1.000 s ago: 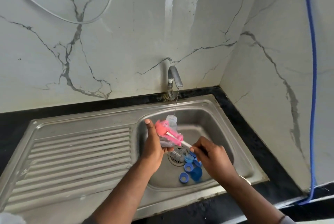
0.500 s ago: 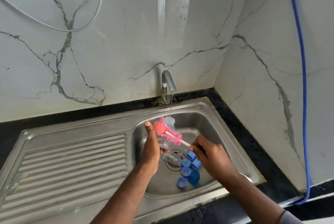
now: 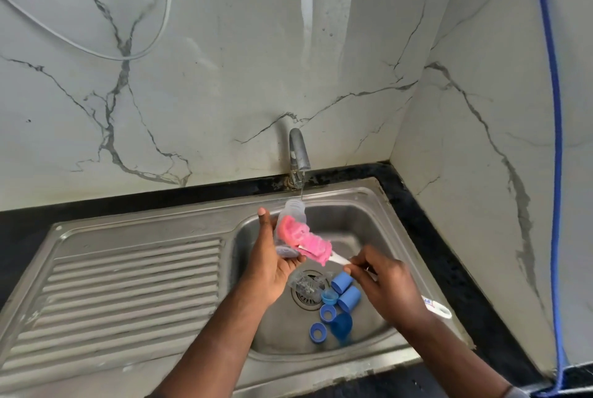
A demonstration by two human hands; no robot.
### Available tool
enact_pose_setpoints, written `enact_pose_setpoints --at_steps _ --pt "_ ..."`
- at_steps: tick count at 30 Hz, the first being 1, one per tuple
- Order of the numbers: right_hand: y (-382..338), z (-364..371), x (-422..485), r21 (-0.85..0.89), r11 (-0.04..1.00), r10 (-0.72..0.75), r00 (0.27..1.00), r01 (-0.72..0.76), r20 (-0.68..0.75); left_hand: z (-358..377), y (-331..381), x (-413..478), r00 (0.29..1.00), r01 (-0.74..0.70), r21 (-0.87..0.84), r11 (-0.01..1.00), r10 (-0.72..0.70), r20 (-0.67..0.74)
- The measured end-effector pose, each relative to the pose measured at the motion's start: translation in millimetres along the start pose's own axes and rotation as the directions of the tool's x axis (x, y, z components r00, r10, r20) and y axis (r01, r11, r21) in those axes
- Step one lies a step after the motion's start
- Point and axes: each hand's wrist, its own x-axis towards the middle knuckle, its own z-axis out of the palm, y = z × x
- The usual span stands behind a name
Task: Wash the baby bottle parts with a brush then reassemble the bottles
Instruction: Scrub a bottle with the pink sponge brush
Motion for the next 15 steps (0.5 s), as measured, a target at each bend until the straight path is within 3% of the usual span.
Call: enact_pose_setpoints --at_steps 3,7,10,13,15 --pt "11.9 -5.1 8.1 -0.011 0.998 0.068 0.996 -0.069 -0.065 4.8 0.3 -0.9 0.999 0.034 0.003 0.999 -0.034 -0.005" --pt "21.3 -7.4 12.2 0.047 0.999 -0.017 0.998 0.014 0.066 13.4 -3.4 -0.4 0.998 0.019 -0.03 0.999 -0.02 -0.056" --pt "30.2 -8.8 17.9 0.051 0.997 0.054 0.998 -0.052 -0.025 19.6 -5.7 -2.5 0.996 0.034 -0.056 0.998 -0.038 -0.078" --pt "31.6 -9.7 17.7 0.094 0.995 -0.018 0.998 0.012 0.06 23.8 -7.5 -3.5 0.995 0.032 -0.086 0.996 -0.04 -0.087" --pt "33.7 -11.6 18.8 0.073 0.997 -0.009 1.0 0.007 0.024 25.7 -7.1 -2.7 0.995 0.048 -0.12 0.992 -0.059 -0.085"
